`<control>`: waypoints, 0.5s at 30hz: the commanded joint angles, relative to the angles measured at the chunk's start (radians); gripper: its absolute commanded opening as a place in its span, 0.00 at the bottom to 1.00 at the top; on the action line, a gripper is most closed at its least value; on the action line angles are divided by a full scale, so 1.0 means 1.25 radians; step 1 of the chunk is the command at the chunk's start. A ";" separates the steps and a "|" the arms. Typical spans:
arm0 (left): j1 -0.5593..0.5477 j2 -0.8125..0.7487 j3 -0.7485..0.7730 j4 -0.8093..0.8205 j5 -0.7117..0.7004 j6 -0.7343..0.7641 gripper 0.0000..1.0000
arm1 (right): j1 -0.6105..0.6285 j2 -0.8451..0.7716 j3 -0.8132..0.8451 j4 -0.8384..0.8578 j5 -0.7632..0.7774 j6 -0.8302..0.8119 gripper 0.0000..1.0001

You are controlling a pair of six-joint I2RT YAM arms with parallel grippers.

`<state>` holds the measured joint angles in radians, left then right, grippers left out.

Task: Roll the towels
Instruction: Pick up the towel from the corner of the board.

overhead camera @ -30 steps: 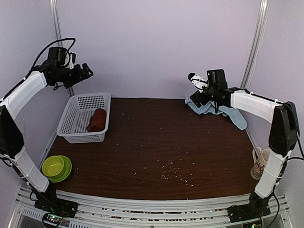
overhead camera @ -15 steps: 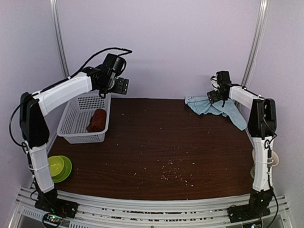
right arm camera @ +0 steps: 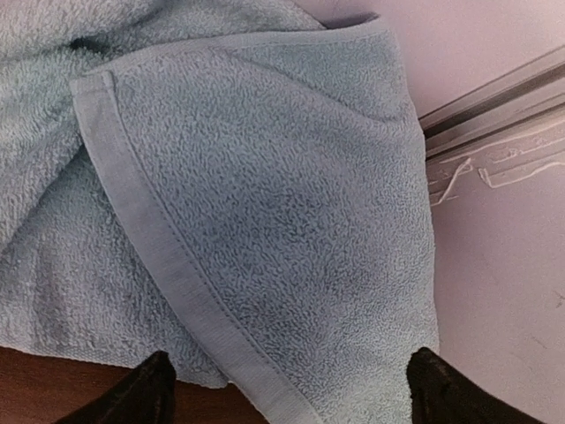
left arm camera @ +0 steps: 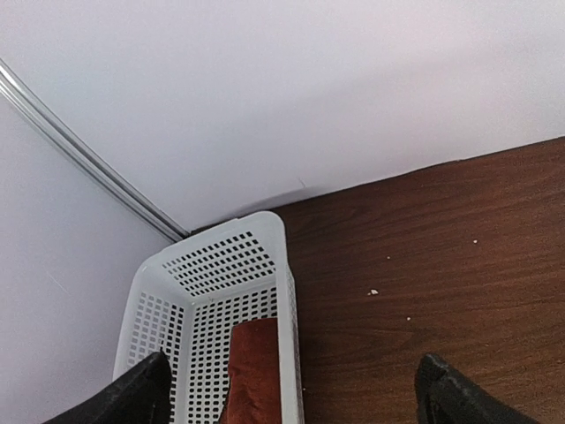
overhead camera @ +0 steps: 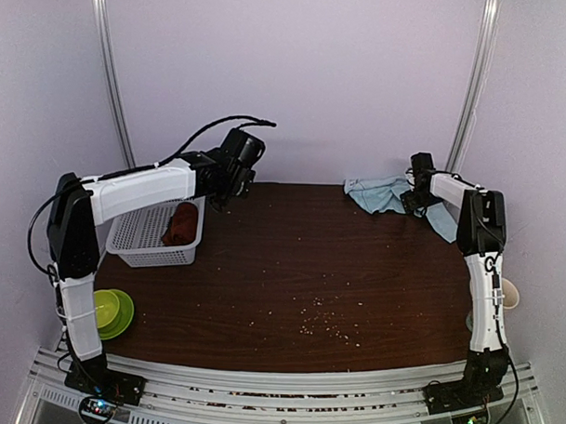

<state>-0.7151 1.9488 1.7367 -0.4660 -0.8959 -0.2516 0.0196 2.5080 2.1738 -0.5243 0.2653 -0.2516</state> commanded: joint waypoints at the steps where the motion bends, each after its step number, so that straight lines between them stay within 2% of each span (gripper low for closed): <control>1: -0.045 0.024 -0.001 0.084 -0.124 0.042 0.98 | -0.011 0.019 0.007 0.003 0.034 0.016 0.82; 4: -0.049 0.020 -0.010 0.095 -0.092 0.033 0.98 | -0.016 0.025 0.005 0.011 0.035 0.020 0.67; 5: -0.049 0.018 -0.015 0.103 -0.087 0.032 0.98 | -0.016 0.027 0.003 0.014 0.036 0.019 0.64; 12: -0.063 -0.004 -0.070 0.161 -0.081 0.056 0.98 | -0.016 0.046 0.005 0.019 0.051 0.013 0.59; 15: -0.065 -0.001 -0.082 0.173 -0.046 0.066 0.98 | -0.016 0.048 0.005 0.020 0.050 0.009 0.40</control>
<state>-0.7879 1.9709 1.6547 -0.3267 -0.9733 -0.1986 0.0059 2.5477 2.1738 -0.5064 0.2985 -0.2409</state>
